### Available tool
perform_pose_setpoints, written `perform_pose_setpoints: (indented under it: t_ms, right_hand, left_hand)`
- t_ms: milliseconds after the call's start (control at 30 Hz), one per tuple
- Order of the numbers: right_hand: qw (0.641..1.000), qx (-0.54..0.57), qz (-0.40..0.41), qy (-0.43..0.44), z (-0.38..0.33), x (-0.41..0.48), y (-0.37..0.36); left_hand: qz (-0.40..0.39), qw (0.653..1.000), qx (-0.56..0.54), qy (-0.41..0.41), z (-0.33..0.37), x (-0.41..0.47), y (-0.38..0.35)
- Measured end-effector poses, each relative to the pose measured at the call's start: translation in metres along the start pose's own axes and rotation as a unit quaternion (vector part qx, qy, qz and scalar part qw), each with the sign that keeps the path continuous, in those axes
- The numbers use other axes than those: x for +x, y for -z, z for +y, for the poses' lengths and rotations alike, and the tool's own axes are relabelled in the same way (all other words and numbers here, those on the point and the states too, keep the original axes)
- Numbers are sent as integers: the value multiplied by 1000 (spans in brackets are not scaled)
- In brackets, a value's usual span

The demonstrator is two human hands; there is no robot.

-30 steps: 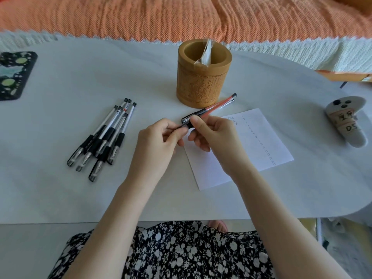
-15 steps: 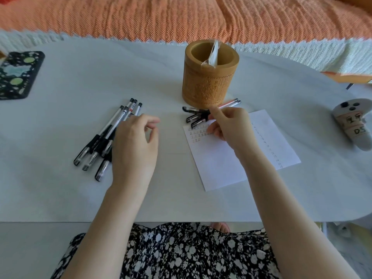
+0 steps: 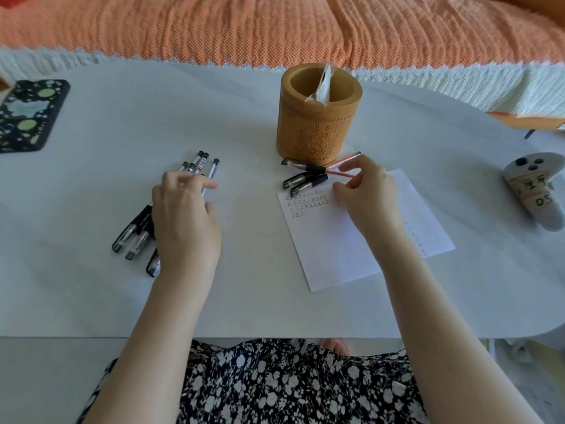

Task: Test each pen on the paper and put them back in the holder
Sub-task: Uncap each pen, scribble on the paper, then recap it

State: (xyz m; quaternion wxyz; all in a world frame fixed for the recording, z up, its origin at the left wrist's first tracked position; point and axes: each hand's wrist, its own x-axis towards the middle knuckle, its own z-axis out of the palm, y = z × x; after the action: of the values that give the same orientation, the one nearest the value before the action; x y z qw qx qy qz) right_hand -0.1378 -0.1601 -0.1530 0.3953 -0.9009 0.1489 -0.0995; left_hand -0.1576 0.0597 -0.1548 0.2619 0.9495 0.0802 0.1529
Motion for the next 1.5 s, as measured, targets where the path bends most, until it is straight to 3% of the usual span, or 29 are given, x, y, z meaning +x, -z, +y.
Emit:
perform_pose_setpoints:
  t_ms: [467, 800, 1000, 1100, 1233, 1367, 1500]
  right_hand:
    - [996, 15, 51, 78, 0, 5, -12]
    - [990, 57, 73, 106, -4, -1, -9]
    - [988, 132, 43, 64, -17, -11, -10]
    - [976, 215, -29, 24, -24, -16, -9]
    - [929, 330, -169, 13, -34, -27, -11]
    - [916, 376, -136, 13, -35, -28, -9]
    - [918, 385, -98, 0, -30, -24, -2]
  left_hand:
    - [21, 999, 11, -27, -5, 2, -6]
    - [14, 995, -81, -49, 3, 0, -5]
    - [4, 979, -185, -88, 19, -6, 3]
    - [-33, 957, -255, -134, 29, -11, 5]
    - [-102, 921, -343, -155, 41, -19, 3]
    - [-110, 931, -330, -110, 41, -20, -2]
    - [-192, 932, -291, -102, 37, -19, -3]
